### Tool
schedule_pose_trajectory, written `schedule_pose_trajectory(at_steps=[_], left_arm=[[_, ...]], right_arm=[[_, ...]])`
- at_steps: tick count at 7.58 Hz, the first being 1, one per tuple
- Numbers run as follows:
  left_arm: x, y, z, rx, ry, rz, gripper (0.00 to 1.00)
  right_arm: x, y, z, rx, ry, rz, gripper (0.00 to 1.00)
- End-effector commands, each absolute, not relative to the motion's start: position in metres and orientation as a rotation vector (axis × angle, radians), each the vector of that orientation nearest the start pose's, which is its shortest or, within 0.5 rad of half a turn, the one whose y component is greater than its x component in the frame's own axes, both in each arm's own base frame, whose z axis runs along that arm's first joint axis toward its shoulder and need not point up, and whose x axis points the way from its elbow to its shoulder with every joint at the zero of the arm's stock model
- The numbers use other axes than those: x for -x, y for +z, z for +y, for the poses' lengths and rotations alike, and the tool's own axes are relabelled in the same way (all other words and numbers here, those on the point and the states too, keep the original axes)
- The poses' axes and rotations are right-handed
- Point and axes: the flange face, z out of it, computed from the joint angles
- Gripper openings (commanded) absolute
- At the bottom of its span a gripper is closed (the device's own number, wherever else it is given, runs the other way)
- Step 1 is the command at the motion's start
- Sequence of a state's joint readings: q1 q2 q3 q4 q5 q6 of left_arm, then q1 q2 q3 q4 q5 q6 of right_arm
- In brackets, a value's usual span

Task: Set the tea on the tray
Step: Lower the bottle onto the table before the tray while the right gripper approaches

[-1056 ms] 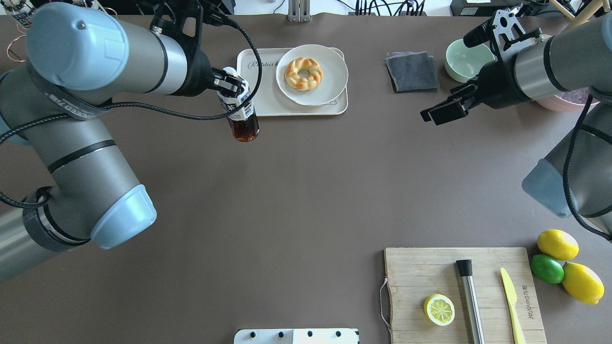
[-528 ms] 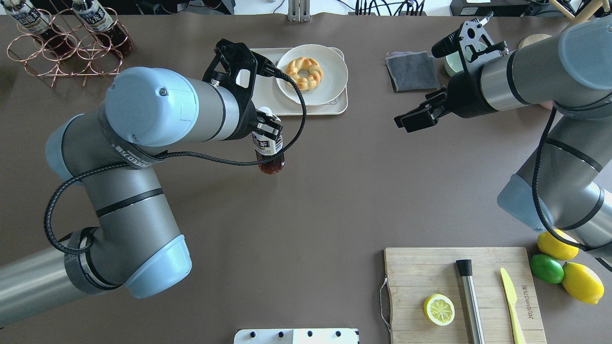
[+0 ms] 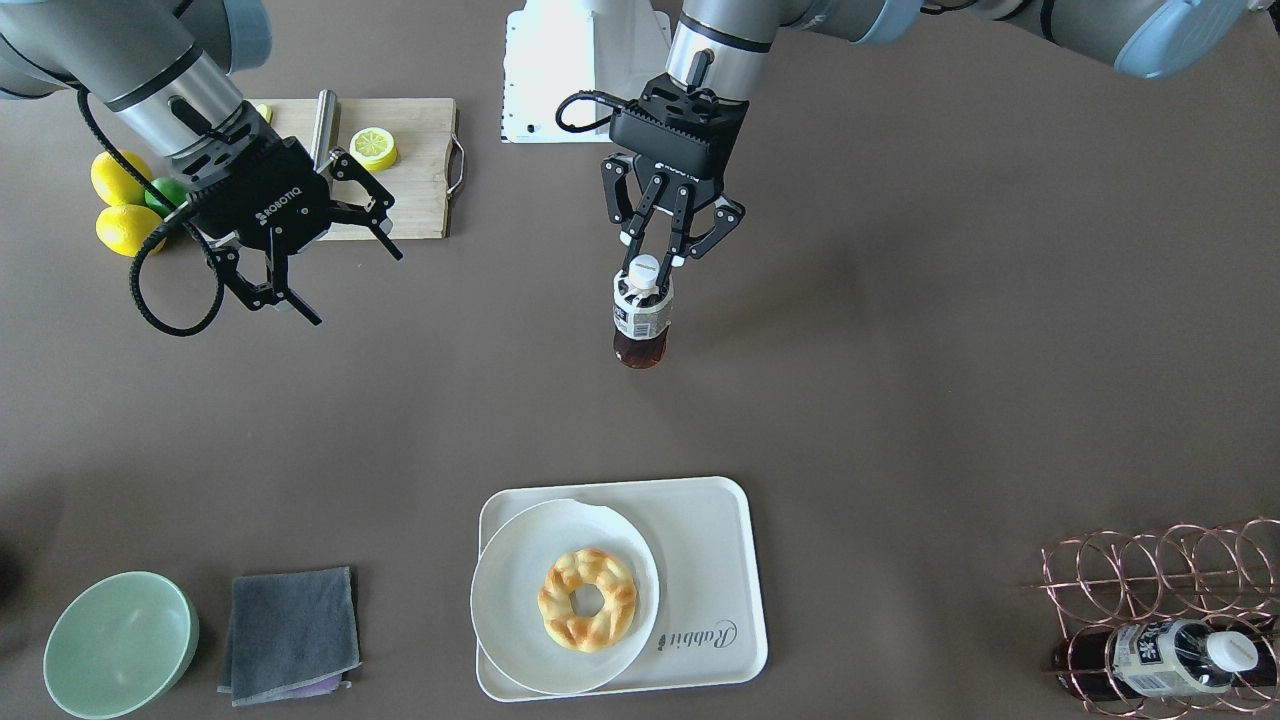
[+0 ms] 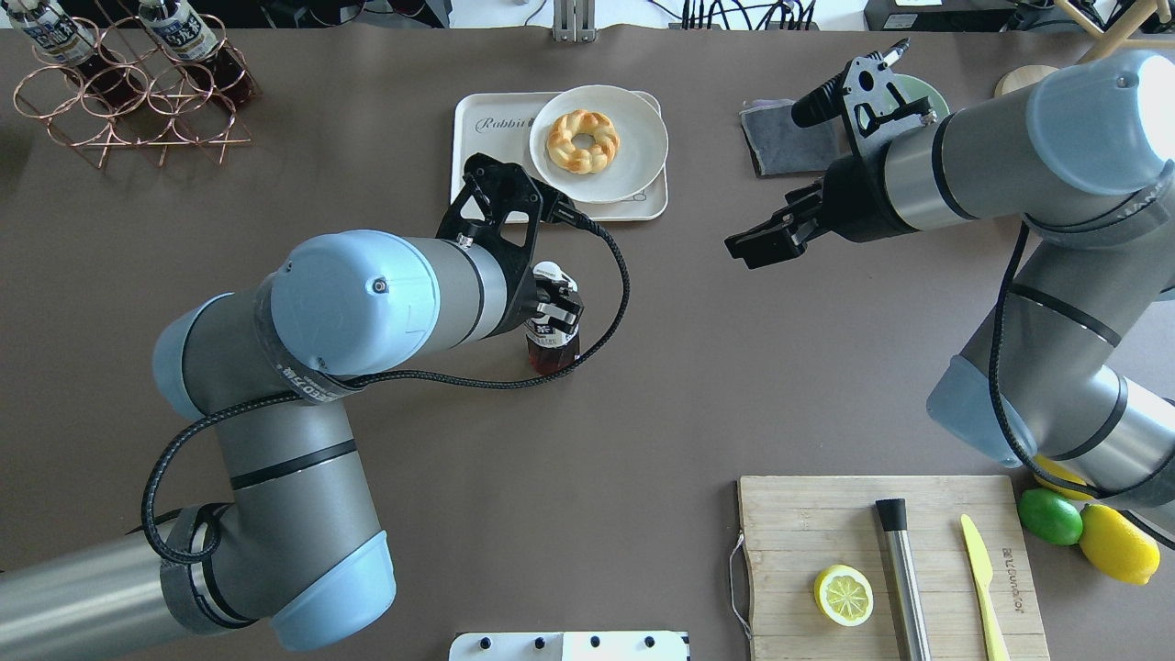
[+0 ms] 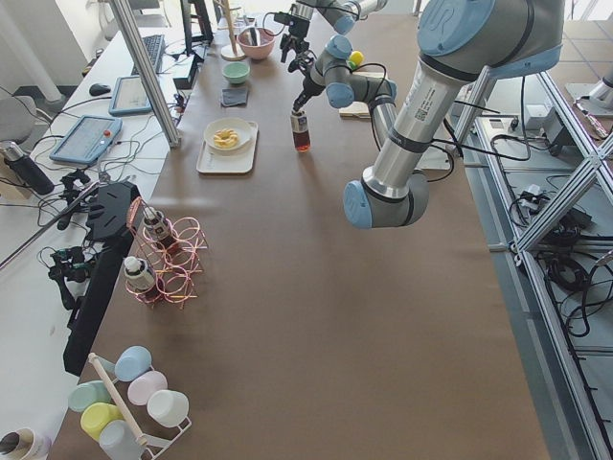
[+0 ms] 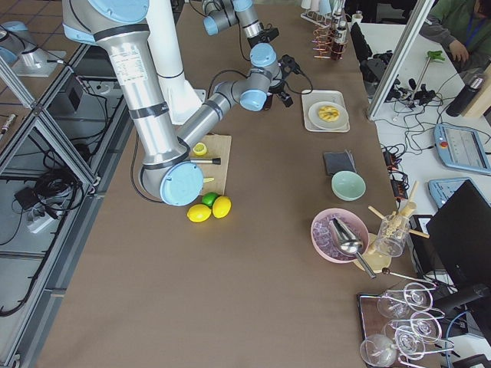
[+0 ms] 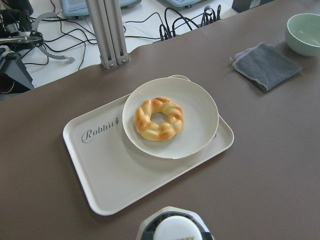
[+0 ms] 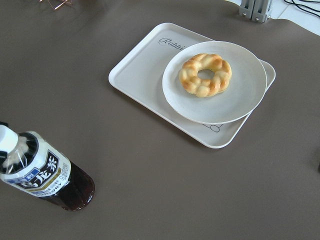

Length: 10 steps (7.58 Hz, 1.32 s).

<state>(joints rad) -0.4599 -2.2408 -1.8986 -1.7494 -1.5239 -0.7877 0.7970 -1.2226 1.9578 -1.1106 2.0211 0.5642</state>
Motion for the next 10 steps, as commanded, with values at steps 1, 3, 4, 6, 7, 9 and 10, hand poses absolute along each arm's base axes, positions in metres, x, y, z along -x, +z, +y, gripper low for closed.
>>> schedule_pose_trajectory(at_steps=[1,3,4,6,7,9,10], left_arm=[[-0.488,0.114,-0.385,-0.719,0.268,0.939,0.0],[-0.488,0.115,-0.384,-0.719,0.268,0.939,0.0],[-0.489,0.116,-0.385,-0.717,0.268,0.937,0.2],[-0.489,0.118,-0.385,-0.717,0.271,0.933,0.46],[-0.489,0.117,-0.385,-0.718,0.271,0.934,0.54],[-0.481,0.11,-0.383,-0.728,0.261,0.955,0.97],[-0.466,0.098,-0.383,-0.749,0.248,0.998,0.97]], right_arm=[[0.339,0.231,-0.449,-0.706,-0.456,-1.039,0.99],[0.341,0.231,-0.447,-0.704,-0.46,-1.041,0.99],[0.342,0.231,-0.446,-0.705,-0.462,-1.042,0.99],[0.344,0.231,-0.445,-0.703,-0.466,-1.042,0.99],[0.344,0.231,-0.445,-0.703,-0.466,-1.042,0.99],[0.346,0.231,-0.444,-0.702,-0.469,-1.043,0.99],[0.35,0.231,-0.442,-0.707,-0.469,-1.039,0.99]])
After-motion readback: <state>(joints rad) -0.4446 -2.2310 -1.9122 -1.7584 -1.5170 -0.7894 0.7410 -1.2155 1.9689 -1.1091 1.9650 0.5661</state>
